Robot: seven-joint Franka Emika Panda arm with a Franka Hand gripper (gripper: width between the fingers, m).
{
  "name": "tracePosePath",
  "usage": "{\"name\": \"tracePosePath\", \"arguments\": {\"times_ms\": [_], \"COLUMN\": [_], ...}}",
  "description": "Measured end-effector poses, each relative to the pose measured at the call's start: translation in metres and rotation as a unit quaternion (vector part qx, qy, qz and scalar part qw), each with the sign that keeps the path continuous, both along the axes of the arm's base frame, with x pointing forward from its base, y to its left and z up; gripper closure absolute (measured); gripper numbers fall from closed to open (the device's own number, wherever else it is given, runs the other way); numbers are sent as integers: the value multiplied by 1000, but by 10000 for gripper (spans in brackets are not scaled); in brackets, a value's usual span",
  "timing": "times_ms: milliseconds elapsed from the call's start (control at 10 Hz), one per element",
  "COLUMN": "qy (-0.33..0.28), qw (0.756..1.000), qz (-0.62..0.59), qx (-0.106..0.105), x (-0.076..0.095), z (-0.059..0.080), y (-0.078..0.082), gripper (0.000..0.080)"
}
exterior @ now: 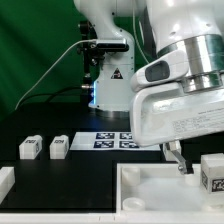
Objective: Assemble one leg
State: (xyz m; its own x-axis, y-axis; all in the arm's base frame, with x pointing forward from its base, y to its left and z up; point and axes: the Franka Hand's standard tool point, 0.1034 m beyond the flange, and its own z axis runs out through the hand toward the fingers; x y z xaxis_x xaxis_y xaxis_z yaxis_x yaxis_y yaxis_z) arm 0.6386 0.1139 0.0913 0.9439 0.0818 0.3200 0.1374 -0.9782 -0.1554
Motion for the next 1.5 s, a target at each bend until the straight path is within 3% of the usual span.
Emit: {"name": "tracePosePath", "arguments": {"times_ms": [200, 400, 500, 800, 900, 1000, 1100, 1400, 1500], "qy": [90, 213, 211, 205, 205, 205, 205, 187, 174], "qw": [996, 977, 977, 979, 979, 979, 979, 979, 967], "qz": [9, 19, 18, 11, 11, 11, 10, -76, -185], "qx": [8, 18, 20, 19, 19, 19, 19, 21, 34], "x": [2, -6, 1, 0, 0, 0, 0, -4, -9], "z": [3, -3, -7, -13, -13, -13, -13, -10, -8], "y": [2, 2, 0, 0, 0, 0, -1, 1, 2], "gripper": [151, 151, 151, 200, 380, 380, 501, 501, 501]}}
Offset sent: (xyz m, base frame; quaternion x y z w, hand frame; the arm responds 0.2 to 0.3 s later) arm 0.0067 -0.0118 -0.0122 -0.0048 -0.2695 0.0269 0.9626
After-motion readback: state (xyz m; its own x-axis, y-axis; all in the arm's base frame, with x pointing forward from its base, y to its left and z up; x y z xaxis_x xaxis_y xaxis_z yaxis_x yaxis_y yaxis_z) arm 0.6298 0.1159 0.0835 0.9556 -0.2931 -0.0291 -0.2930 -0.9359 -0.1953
